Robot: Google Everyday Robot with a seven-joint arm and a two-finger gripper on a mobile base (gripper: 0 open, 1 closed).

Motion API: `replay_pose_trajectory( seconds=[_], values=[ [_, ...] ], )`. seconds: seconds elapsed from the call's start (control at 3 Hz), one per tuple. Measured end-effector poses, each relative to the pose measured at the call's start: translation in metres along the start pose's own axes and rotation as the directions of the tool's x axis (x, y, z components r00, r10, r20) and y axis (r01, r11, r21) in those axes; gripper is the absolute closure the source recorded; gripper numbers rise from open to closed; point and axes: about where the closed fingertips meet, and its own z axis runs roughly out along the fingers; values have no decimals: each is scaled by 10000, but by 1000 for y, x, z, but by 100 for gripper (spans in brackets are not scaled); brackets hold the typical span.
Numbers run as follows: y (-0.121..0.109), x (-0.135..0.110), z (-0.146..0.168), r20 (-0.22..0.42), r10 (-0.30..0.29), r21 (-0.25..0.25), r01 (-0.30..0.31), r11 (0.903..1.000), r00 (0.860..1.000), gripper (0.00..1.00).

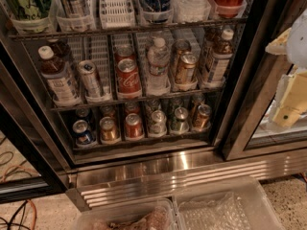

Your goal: Pick redbull can from middle shelf of fridge

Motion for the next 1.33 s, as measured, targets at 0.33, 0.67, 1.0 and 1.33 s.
replay_pose_trajectory(
  seconds=[0.33, 0.67, 1.0, 1.33],
  values=[
    [5, 0, 8, 100, 35, -12, -35, 10000, 9999, 0],
    [20, -4, 23, 725, 500, 27, -503, 9987, 9961, 0],
    [43, -25, 50, 1588, 1391, -155, -1384, 9903, 9775, 0],
    [57, -52, 79, 2221, 2376, -464, -2331, 9713, 9456, 0]
  ],
)
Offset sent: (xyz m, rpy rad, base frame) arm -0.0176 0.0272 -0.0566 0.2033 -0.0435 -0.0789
